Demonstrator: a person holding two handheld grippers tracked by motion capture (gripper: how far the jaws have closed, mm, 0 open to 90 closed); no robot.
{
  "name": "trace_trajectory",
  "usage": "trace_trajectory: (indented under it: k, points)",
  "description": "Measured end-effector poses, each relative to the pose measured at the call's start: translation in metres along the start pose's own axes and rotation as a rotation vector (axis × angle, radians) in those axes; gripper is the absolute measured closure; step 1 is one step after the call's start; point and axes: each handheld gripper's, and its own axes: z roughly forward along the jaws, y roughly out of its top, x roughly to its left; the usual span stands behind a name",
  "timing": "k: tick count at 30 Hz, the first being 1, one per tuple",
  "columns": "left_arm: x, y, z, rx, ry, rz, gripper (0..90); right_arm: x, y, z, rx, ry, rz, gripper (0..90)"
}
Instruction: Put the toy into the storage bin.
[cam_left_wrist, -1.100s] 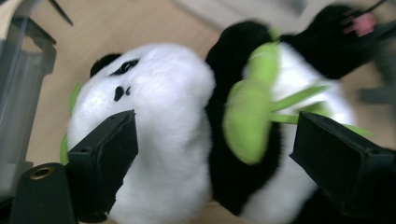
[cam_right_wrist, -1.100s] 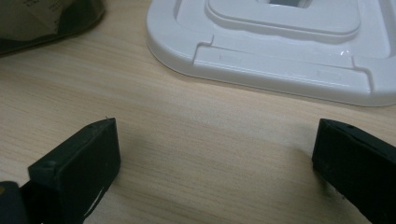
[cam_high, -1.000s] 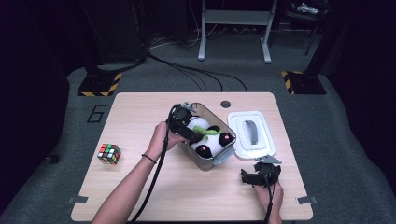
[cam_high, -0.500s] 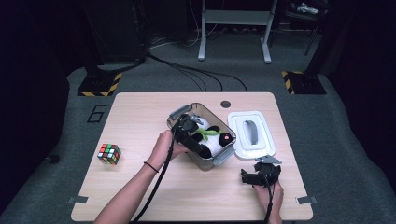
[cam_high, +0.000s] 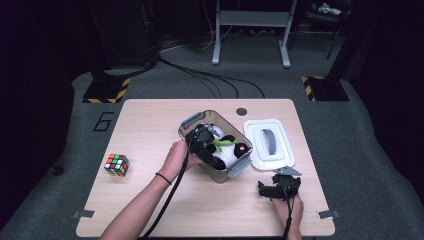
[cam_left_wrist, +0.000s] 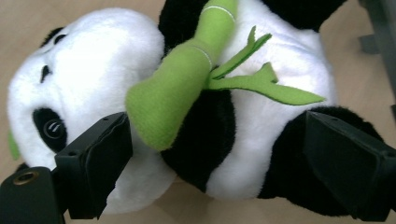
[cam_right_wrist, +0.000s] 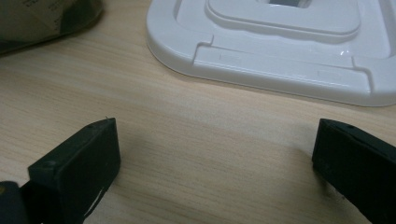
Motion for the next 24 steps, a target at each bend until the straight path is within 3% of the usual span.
trace_trajectory:
  k: [3, 6, 8, 12, 15, 19, 24]
  points:
    - [0.0, 0.002, -0.004, -0.006, -0.008, 0.004, 9.2, 0.0, 0.0, 0.0, 0.0, 0.0, 0.0, 0.0]
    - [0.008, 0.003, -0.016, -0.075, -0.044, -0.031, 8.9, 0.0, 0.0, 0.0, 0.0, 0.0, 0.0, 0.0]
    - [0.014, 0.003, -0.022, -0.106, -0.031, -0.049, 9.0, 0.0, 0.0, 0.0, 0.0, 0.0, 0.0, 0.0]
    - [0.029, 0.006, -0.024, -0.146, -0.044, -0.107, 9.0, 0.0, 0.0, 0.0, 0.0, 0.0, 0.0, 0.0]
    - [0.037, 0.011, -0.016, -0.119, -0.047, -0.122, 9.1, 0.0, 0.0, 0.0, 0.0, 0.0, 0.0, 0.0]
    - [0.04, 0.015, 0.003, -0.028, -0.062, -0.121, 10.1, 0.0, 0.0, 0.0, 0.0, 0.0, 0.0, 0.1]
    - [0.033, 0.016, 0.011, 0.002, -0.011, -0.105, 10.2, 0.0, 0.0, 0.0, 0.0, 0.0, 0.0, 0.0]
